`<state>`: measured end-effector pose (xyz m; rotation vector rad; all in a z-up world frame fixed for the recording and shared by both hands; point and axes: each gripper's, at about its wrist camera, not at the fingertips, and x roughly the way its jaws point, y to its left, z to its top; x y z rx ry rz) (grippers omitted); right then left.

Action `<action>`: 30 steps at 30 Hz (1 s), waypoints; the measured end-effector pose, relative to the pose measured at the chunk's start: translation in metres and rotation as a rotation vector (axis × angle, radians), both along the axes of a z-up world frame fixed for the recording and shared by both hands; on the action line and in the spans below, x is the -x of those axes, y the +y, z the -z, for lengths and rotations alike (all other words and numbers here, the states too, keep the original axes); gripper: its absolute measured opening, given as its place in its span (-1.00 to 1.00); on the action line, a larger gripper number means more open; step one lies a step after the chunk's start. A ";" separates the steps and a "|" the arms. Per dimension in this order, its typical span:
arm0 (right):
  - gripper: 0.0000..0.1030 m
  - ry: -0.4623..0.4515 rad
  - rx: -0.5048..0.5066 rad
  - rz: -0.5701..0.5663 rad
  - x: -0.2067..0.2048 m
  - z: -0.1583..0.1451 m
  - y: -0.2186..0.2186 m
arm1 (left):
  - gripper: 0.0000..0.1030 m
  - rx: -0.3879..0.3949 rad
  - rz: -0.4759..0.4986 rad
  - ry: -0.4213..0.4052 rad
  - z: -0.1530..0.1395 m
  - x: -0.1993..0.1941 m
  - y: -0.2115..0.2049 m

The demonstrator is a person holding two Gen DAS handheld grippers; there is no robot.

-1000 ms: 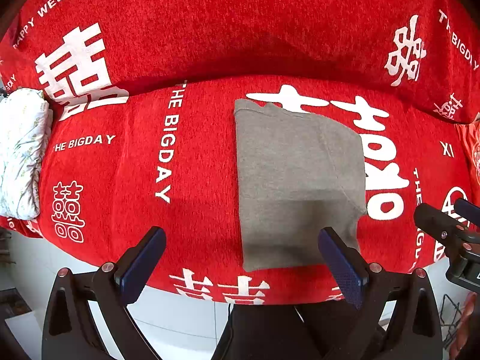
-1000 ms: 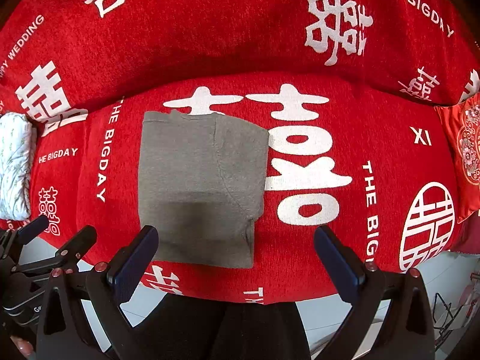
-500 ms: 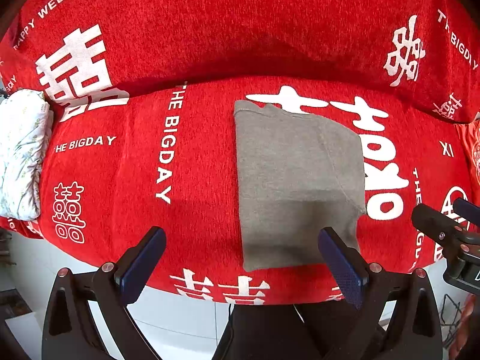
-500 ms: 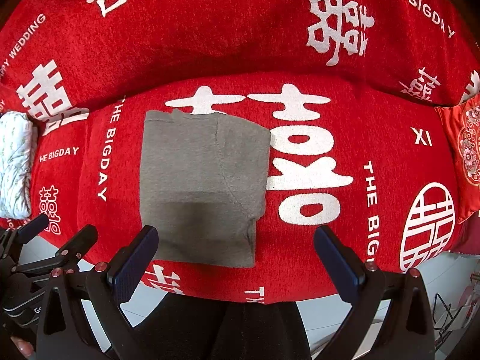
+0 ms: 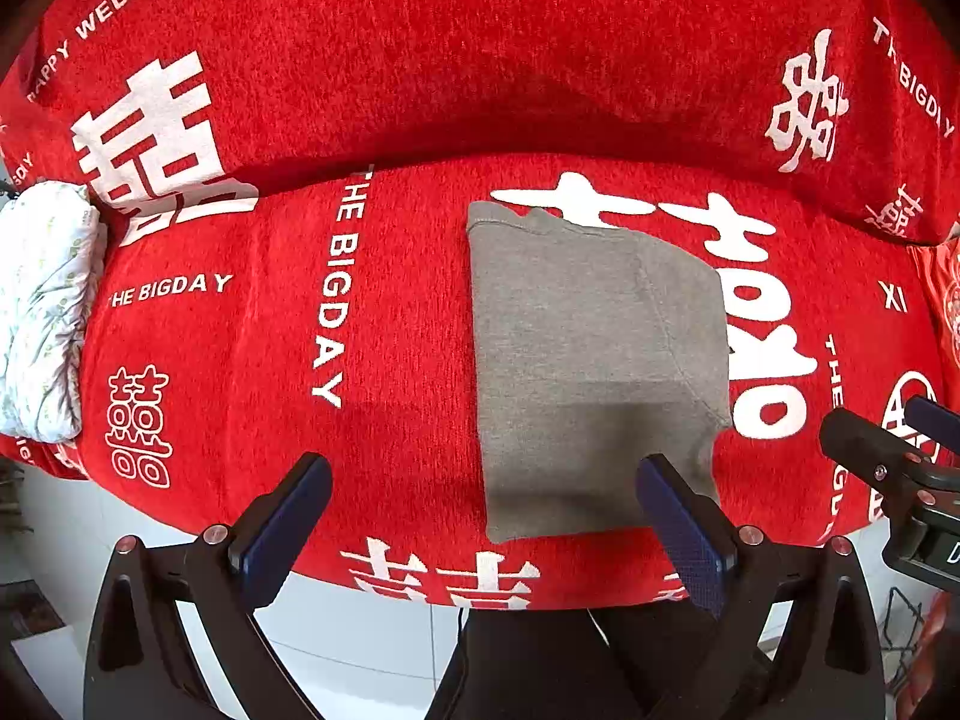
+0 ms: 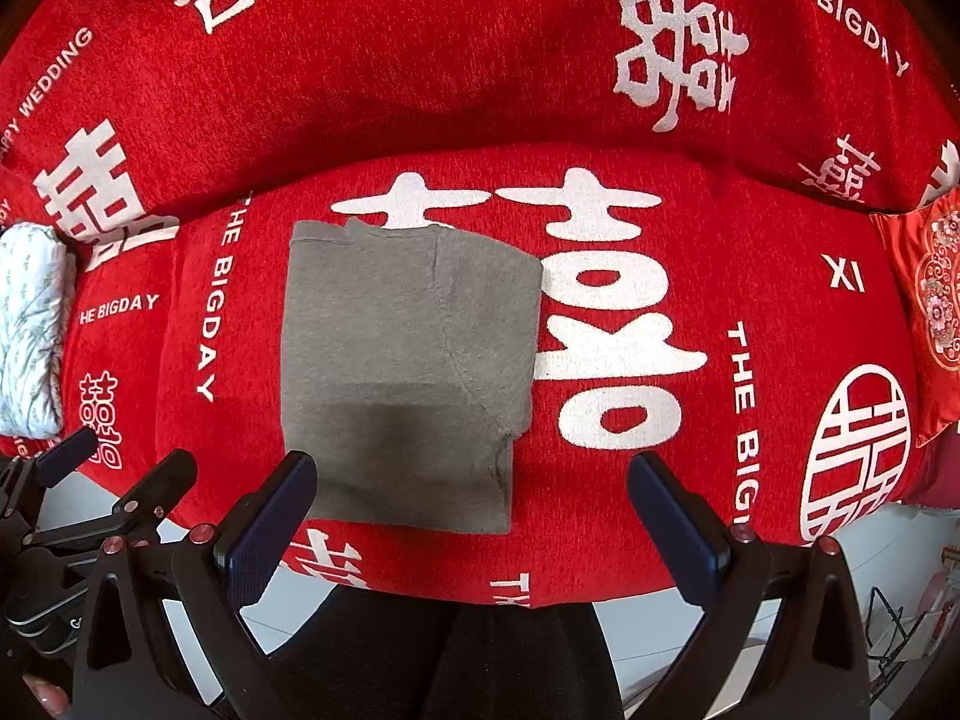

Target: Fold small clothes

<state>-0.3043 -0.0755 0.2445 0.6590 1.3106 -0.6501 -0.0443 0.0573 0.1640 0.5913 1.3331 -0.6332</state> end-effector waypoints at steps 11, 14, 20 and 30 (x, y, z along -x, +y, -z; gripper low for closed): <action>1.00 0.000 -0.001 0.000 0.000 0.000 0.001 | 0.97 -0.004 -0.002 -0.013 -0.003 -0.001 0.002; 1.00 0.000 -0.001 0.000 0.000 0.000 0.001 | 0.97 -0.009 -0.006 -0.024 -0.002 -0.001 0.002; 1.00 0.000 -0.001 0.000 0.000 0.000 0.002 | 0.97 -0.010 -0.007 -0.034 -0.003 0.000 0.003; 1.00 -0.001 -0.002 0.000 0.001 0.000 0.002 | 0.97 -0.008 -0.014 -0.042 -0.005 0.001 0.005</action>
